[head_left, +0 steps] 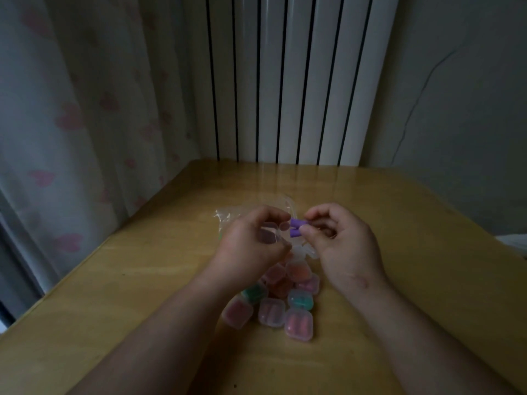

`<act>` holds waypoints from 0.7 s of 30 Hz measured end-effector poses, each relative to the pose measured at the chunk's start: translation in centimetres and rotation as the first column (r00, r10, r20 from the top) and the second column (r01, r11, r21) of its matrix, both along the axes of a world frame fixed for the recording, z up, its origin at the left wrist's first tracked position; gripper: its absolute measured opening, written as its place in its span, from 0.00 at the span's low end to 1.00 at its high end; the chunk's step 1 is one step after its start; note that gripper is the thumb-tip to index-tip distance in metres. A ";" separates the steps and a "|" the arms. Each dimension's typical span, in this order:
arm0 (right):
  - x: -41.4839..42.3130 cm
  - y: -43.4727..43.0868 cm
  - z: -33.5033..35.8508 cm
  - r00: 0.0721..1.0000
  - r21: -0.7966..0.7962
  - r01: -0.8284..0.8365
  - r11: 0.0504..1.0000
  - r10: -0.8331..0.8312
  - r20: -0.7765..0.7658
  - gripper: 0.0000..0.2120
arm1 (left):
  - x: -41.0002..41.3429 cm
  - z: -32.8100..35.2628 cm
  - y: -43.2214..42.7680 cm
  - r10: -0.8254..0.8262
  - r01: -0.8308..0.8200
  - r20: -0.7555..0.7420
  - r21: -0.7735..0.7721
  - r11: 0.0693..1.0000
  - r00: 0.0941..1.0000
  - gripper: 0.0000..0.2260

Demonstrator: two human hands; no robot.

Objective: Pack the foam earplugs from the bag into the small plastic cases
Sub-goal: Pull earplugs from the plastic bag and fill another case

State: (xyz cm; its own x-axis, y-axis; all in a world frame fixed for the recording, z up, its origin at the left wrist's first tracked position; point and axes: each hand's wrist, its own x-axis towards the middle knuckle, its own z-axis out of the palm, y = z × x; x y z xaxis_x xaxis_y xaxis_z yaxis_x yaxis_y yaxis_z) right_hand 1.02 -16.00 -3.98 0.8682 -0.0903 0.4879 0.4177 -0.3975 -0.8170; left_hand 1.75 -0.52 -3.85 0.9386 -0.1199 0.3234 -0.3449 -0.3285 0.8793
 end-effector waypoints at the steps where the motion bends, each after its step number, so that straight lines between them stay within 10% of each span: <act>1: -0.1 0.1 0.0 1.000 -0.035 0.009 0.999 -0.009 0.005 0.14 | 0.0 0.0 -0.1 -0.003 0.003 -0.002 -0.014 1.000 1.000 0.18; 16: 0.2 0.3 -0.9 0.948 -0.327 0.273 0.905 -0.196 0.251 0.04 | -0.4 0.4 0.0 -0.046 0.038 -0.083 -0.105 0.994 0.996 0.17; 21: 0.3 0.3 -0.6 0.978 -0.170 0.198 0.965 -0.184 0.094 0.05 | -0.3 0.2 0.0 -0.034 0.025 -0.101 -0.094 0.995 0.994 0.17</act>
State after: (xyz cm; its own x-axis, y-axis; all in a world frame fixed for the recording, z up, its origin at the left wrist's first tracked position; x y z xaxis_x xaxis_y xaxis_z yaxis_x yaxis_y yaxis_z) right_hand 1.27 -15.69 -4.63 0.8027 -0.1564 0.5754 0.3787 -0.6116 -0.6946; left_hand 1.47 -0.53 -3.61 0.9639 -0.1221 0.2367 -0.2598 -0.2349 0.9367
